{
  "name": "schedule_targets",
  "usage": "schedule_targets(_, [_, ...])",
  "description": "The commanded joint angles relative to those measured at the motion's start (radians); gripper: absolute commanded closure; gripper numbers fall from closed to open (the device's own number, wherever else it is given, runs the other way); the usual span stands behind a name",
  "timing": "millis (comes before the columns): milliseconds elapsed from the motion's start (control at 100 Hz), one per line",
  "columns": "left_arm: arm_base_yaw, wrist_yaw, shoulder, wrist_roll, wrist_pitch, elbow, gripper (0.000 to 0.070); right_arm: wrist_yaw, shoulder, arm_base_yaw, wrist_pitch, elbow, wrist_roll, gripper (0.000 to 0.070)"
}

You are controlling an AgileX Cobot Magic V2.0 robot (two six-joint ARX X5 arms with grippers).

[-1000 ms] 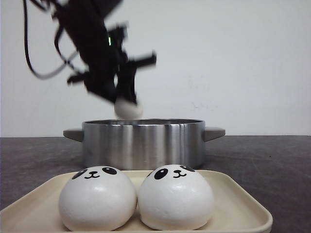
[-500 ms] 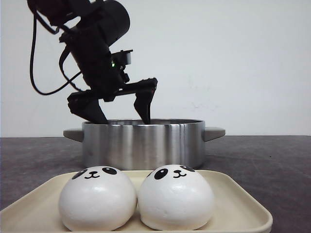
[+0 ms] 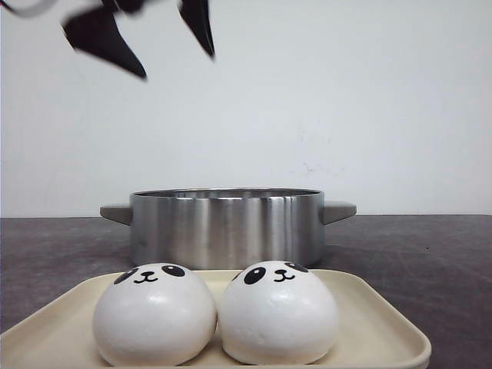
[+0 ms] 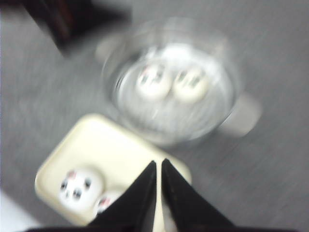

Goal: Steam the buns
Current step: 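Lower the right gripper onto a nearer bun and grasp it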

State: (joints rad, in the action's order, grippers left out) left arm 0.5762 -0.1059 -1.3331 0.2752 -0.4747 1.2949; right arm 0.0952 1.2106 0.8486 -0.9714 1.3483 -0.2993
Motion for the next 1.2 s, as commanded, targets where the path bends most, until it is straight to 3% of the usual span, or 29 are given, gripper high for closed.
schedule_targets(0, [0.009,-0.002,0.042,0.006,-0.018,0.019,0.0074,-0.017,0.011,0.031,0.038,-0.111,-0.111,0.0693])
schedule_targets(120, [0.018,-0.002,0.14,0.005,-0.054,0.019,0.0074,-0.107,0.027,0.082,0.195,-0.296,-0.222,0.0666])
schedule_targets(160, [0.018,-0.002,0.168,0.005,-0.06,0.019,0.0073,-0.135,0.037,0.095,0.247,-0.341,-0.259,0.0574])
schedule_targets(240, [0.018,-0.002,0.215,0.005,-0.061,0.019,0.0074,-0.16,0.064,0.11,0.311,-0.399,-0.3,0.0306])
schedule_targets(290, [0.018,-0.002,0.237,0.006,-0.061,0.019,0.0073,-0.159,0.084,0.117,0.323,-0.415,-0.319,0.0242])
schedule_targets(490, [0.018,-0.002,0.27,0.006,-0.073,0.019,0.0073,-0.208,0.191,0.118,0.346,-0.418,-0.326,0.0242])
schedule_targets(810, [0.018,-0.002,0.269,0.005,-0.117,0.019,0.0073,-0.191,0.393,0.116,0.422,-0.418,-0.322,0.0247])
schedule_targets(860, [0.018,-0.002,0.268,0.005,-0.117,0.019,0.0073,-0.175,0.414,0.116,0.438,-0.418,-0.326,0.0337])
schedule_targets(930, [0.018,-0.003,0.269,0.005,-0.117,0.019,0.0073,-0.154,0.424,0.116,0.447,-0.418,-0.33,0.0683])
schedule_targets(940, [0.018,-0.002,0.269,0.005,-0.117,0.019,0.0073,-0.153,0.424,0.116,0.447,-0.418,-0.33,0.07])
schedule_targets(1190, [0.018,-0.003,0.268,-0.003,-0.139,0.019,0.0073,-0.144,0.298,0.118,0.46,-0.35,-0.32,0.0686])
